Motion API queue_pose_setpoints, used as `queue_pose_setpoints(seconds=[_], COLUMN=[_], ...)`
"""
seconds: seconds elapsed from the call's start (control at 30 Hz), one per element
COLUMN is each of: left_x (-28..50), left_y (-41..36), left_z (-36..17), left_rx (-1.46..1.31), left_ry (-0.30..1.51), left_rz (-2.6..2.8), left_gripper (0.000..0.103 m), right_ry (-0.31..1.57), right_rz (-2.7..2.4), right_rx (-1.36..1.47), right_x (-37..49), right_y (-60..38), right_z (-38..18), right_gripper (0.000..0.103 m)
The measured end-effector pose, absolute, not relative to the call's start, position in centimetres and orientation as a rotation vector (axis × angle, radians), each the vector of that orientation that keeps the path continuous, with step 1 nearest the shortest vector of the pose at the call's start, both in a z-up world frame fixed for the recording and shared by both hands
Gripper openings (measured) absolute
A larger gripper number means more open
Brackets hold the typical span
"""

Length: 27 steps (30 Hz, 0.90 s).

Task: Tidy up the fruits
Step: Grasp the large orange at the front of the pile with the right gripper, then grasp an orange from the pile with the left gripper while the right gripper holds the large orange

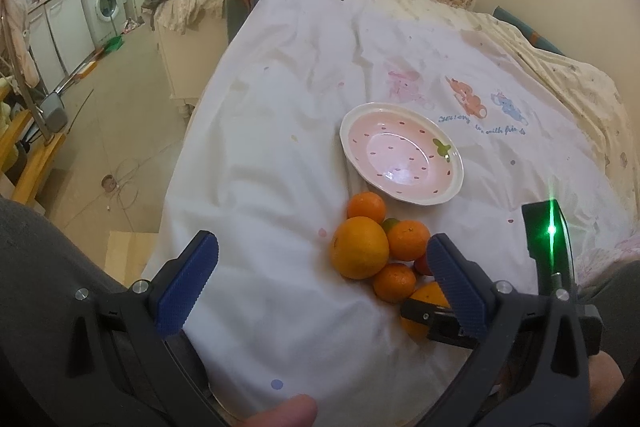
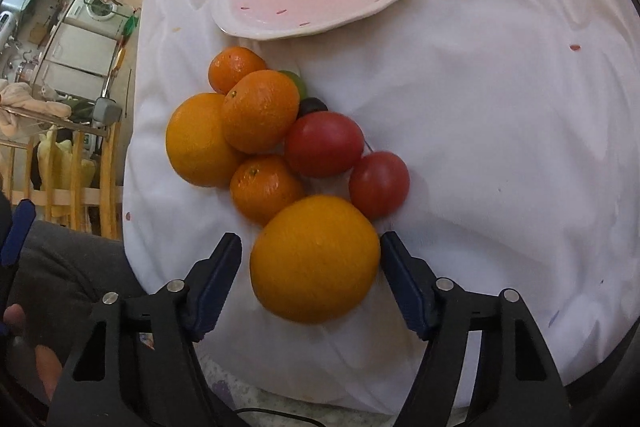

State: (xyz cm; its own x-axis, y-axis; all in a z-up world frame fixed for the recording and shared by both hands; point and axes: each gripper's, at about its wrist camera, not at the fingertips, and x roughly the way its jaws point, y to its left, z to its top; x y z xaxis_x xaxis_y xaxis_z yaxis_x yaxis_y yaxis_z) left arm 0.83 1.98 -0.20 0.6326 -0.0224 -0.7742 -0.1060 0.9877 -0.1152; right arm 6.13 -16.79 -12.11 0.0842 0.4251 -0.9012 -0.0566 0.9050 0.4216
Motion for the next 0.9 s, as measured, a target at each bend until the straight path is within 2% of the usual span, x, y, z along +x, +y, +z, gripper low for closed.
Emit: queue_pose_setpoints(seconds=[0.17,0.63,0.9], left_x=[0.9,1.0,1.1], left_y=[2.0,2.1,1.7], left_z=[-0.2,-0.7,-1.0], left_rx=[-0.159,-0.158,-0.133], left_ry=[0.891,0.902,0.914], left_rz=[0.05,0.06,0.067], left_gripper=[0.103,0.103,0.103], right_ry=[1.436,1.393,1.261], right_rz=[0.381,0.404,0.424], right_rx=[0.251,0.268,0.284], right_x=[5.9,4.9,5.8], right_y=[-16.7,-18.2,-19.7], right_z=[-11.7,-9.2,-5.0], right_gripper=[0.063,0.062,0.062])
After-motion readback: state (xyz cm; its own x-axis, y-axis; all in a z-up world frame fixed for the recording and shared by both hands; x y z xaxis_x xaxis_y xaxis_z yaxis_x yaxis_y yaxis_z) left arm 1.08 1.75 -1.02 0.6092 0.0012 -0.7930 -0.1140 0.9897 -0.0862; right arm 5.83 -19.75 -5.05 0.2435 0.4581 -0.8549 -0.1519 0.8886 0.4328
